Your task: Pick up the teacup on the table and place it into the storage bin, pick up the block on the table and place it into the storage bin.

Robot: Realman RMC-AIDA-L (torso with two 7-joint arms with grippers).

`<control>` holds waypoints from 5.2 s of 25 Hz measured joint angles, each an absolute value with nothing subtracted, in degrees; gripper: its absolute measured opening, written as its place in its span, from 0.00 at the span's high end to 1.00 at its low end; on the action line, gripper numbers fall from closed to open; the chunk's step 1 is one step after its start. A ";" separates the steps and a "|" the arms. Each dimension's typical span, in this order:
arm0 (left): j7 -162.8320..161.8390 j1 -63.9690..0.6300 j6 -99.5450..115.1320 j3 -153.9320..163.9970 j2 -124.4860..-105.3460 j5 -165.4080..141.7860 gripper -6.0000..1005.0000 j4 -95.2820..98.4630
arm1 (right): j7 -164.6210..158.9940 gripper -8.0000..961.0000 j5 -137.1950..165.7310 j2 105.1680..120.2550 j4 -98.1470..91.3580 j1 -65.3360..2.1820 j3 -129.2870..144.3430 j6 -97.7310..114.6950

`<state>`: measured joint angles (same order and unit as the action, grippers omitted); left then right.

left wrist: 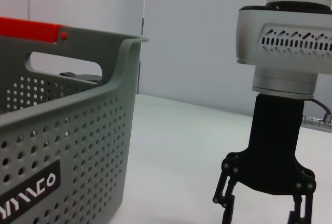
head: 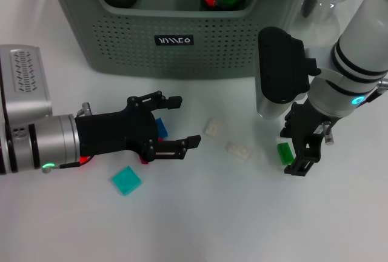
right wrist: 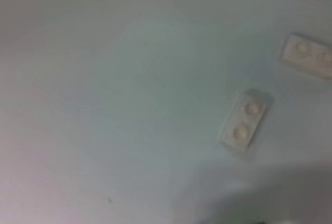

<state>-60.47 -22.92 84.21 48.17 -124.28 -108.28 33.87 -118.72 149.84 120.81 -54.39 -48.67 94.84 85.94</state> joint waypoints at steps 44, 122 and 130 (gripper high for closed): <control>-60.22 -23.09 84.39 48.07 -123.91 -108.81 0.12 34.37 | -133.34 0.53 147.86 117.22 -49.38 -68.70 58.11 65.77; -60.56 -21.88 86.36 45.80 -122.74 -114.06 0.12 38.99 | -146.94 0.35 142.09 120.75 -55.95 -56.29 93.96 88.18; -60.33 -21.88 86.14 45.78 -123.02 -114.16 0.12 38.58 | -149.76 0.37 141.81 120.92 -53.58 -56.32 100.88 84.20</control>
<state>-60.33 -21.88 86.14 45.78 -123.02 -114.16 38.58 -149.76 141.81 120.92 -53.58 -56.32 100.88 84.20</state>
